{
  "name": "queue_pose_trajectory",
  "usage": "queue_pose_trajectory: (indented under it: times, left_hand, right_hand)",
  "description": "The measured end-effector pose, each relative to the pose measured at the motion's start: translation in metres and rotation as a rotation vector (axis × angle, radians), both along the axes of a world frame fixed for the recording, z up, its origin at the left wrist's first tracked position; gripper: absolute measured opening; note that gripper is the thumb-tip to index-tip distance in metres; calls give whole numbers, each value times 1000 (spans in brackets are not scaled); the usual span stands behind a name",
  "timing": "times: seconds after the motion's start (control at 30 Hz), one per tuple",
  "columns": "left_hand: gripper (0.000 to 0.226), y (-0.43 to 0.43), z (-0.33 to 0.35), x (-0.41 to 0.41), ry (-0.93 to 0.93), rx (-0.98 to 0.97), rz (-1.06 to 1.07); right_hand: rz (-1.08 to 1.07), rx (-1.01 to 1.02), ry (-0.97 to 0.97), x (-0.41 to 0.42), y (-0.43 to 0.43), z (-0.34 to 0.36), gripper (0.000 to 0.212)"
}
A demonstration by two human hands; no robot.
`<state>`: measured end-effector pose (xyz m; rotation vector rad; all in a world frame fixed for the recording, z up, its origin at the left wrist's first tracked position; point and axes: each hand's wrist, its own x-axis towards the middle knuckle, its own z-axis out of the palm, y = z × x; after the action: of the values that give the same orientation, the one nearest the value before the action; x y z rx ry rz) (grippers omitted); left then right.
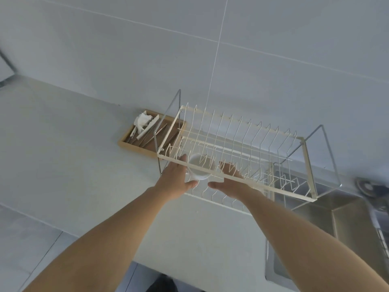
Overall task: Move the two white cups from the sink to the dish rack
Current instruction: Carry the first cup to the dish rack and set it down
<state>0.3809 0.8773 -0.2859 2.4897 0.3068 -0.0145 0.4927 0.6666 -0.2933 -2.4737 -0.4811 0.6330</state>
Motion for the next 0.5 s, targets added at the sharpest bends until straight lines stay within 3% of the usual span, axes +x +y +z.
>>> queue_pose_trajectory:
  times: [0.1,0.3,0.5]
  left_hand:
    - [99,-10,5,-14,-37,69,-6]
    - [84,-47,13,-36,-172,185,-171]
    - [88,-125,12,-49,-29,373,-296]
  right_hand:
    - [56,-143,-83,-22,-9,10,94]
    - [31,-203,-260,-65,-40,28,77]
    - [-23,-282,-335,-112,-119,31,73]
